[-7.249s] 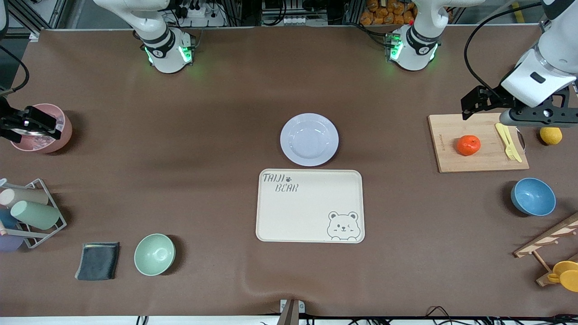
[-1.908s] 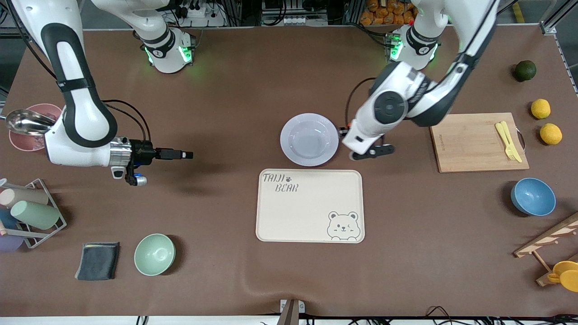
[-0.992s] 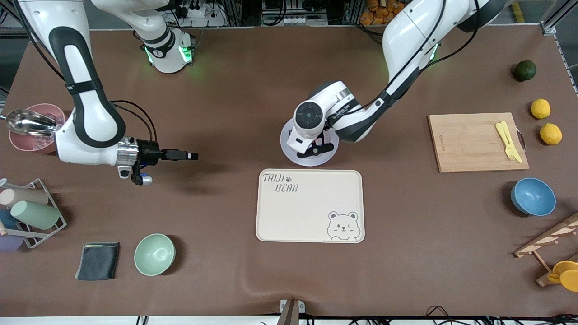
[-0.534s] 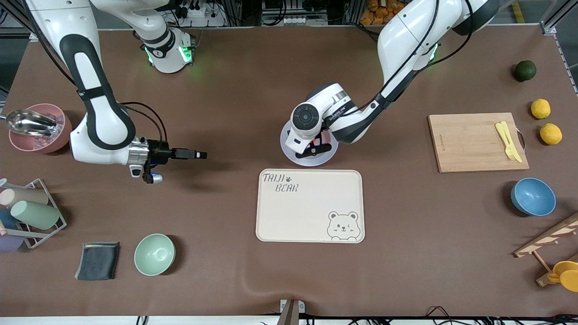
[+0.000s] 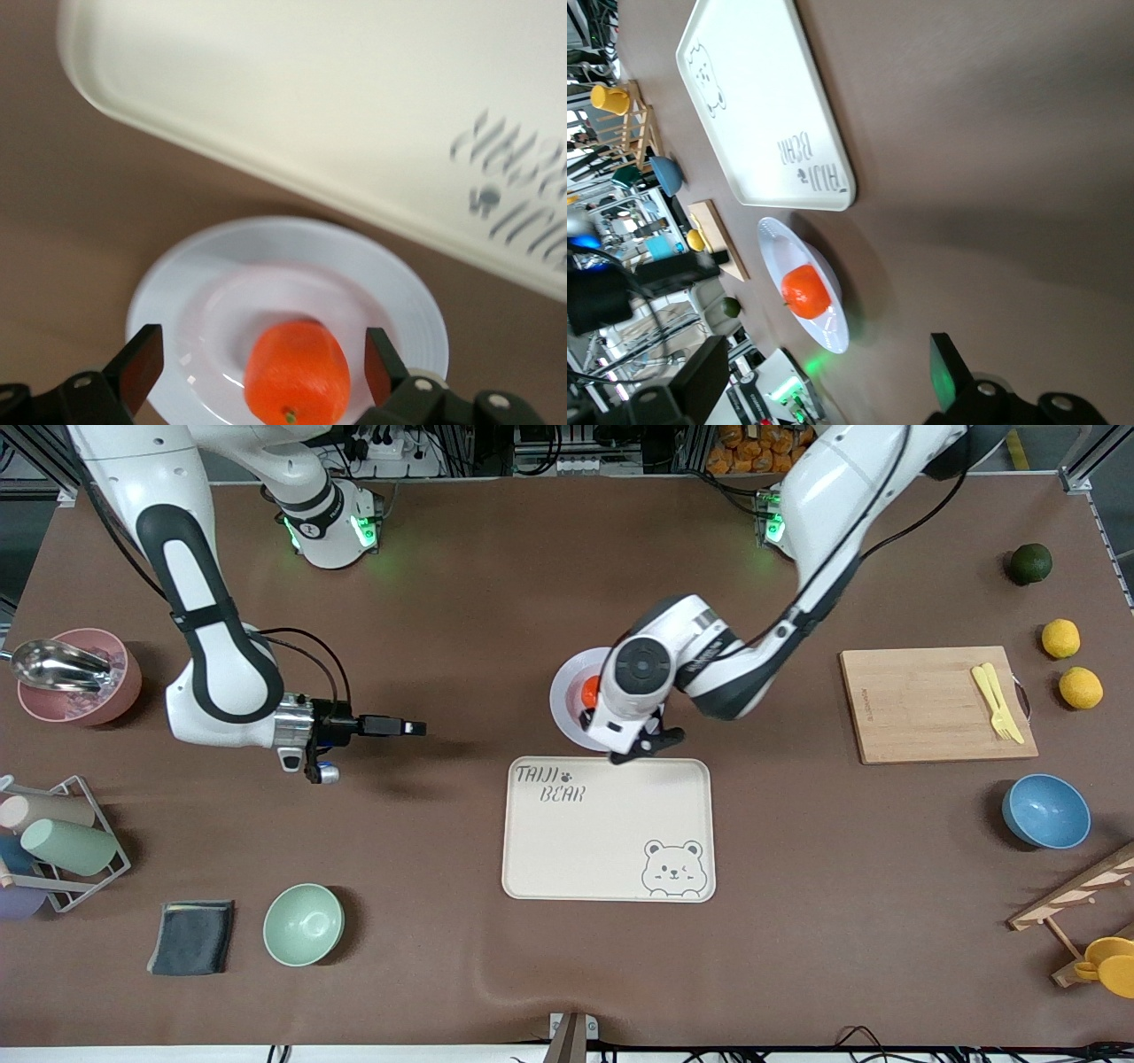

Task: Place orange and plate with both arms
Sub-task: 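Withdraw the left gripper while the right gripper approaches the plate rim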

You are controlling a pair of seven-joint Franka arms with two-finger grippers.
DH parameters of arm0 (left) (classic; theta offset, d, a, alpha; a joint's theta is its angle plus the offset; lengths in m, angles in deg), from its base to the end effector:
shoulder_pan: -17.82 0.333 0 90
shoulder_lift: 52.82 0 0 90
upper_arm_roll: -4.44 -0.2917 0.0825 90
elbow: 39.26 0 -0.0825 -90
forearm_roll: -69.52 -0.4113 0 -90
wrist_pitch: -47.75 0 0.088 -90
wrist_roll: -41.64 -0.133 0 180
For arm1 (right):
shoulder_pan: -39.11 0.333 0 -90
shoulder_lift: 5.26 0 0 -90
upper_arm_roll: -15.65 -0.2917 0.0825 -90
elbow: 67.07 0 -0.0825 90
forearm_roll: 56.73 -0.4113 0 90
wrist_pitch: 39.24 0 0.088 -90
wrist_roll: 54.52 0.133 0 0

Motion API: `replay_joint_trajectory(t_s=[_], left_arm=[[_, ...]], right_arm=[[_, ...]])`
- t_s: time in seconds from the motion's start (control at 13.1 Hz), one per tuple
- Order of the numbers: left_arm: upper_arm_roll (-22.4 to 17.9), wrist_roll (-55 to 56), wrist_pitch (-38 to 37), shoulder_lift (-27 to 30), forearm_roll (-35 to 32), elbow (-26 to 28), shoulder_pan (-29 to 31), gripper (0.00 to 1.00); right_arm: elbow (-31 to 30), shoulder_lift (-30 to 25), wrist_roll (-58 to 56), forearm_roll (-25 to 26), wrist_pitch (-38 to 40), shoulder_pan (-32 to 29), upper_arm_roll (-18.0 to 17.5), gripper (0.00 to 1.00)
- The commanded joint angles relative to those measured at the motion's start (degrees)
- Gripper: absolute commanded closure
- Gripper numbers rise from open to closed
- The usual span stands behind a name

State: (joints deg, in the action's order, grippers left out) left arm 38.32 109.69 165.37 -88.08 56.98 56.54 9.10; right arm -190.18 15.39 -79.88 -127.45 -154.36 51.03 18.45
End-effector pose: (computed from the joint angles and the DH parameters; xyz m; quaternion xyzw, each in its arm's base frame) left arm 0.5181 -0.4215 0.2237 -0.9761 -0.1953 0.0946 0.0085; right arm 0.5288 0.1631 0.1668 -0.8680 0.1160 0.1349 0.4636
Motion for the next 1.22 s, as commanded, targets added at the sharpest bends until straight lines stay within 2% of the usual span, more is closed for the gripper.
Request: replay_joint_trajectory(t_s=[0.0, 0.23, 0.61, 0.92, 1.14], left_arm=[[0.3, -3.3, -4.7, 5.9, -1.3, 1.5, 5.5, 0.00], [0.5, -11.1, -8.5, 8.9, -1.3, 1.4, 11.5, 0.00], [0.6, -23.4, -9.1, 11.2, -0.9, 0.7, 19.8, 0.00], [0.7, -34.6, -12.3, 14.4, -0.6, 0.7, 25.4, 0.00], [0.6, -41.5, -15.4, 16.6, -0.3, 0.7, 27.9, 0.00]], right_arm=[[-0.6, 1.1, -1.2, -5.5, -1.7, 3.6, 0.5, 0.02], [-0.6, 3.1, -4.2, -11.3, -3.0, 7.1, 0.5, 0.09], [-0.3, 5.7, -13.5, -23.1, -6.3, 13.8, 0.5, 0.14], [0.4, 8.7, -19.0, -28.7, -7.7, 16.9, 0.5, 0.24], [0.8, 10.1, -19.5, -29.9, -8.1, 18.0, 0.5, 0.28]])
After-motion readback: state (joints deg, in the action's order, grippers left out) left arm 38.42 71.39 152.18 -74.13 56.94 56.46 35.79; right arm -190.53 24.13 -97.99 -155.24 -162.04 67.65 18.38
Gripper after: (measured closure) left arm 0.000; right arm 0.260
